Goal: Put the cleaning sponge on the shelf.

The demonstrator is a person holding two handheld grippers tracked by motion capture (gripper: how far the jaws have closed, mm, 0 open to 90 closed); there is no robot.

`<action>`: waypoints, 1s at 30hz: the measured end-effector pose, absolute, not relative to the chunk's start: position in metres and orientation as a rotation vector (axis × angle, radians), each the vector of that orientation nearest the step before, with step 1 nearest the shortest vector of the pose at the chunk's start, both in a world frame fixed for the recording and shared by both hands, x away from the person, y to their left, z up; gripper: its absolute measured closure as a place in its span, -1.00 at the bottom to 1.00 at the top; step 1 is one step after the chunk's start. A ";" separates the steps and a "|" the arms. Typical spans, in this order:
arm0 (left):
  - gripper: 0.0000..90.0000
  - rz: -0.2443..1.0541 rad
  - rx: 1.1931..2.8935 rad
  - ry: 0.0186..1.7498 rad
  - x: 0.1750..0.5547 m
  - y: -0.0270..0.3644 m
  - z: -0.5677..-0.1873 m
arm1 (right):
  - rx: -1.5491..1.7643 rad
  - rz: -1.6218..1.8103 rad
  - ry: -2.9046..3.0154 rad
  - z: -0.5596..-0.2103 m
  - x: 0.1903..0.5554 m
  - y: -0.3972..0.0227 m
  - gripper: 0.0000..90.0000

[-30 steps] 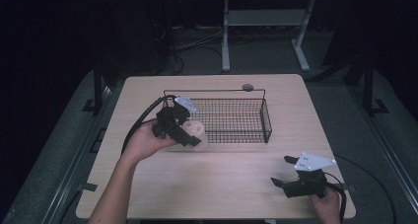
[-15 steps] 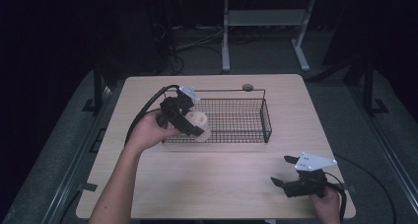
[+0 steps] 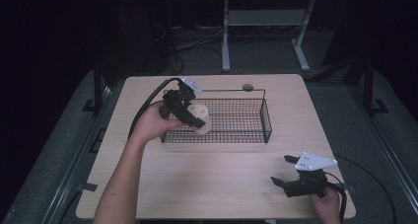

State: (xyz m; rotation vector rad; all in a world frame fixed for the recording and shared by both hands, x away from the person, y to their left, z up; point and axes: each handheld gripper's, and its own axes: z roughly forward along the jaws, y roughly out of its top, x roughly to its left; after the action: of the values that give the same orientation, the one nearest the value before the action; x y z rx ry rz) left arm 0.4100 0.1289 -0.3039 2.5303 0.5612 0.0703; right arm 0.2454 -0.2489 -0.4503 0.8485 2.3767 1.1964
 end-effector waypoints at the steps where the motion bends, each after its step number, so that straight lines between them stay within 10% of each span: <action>1: -0.39 0.076 2.528 0.563 0.411 0.128 -0.304 | 0.845 1.197 2.377 -0.450 0.246 -0.249 -0.70; 30: -0.39 0.071 2.512 0.672 0.450 0.123 -0.333 | 0.864 1.231 2.366 -0.448 0.245 -0.250 -0.70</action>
State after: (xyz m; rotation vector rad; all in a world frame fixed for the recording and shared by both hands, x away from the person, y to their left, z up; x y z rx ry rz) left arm 0.4495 0.1229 -0.3331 2.5116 0.6717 0.0711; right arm 0.2449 -0.2502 -0.4481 0.8639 2.3661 1.2310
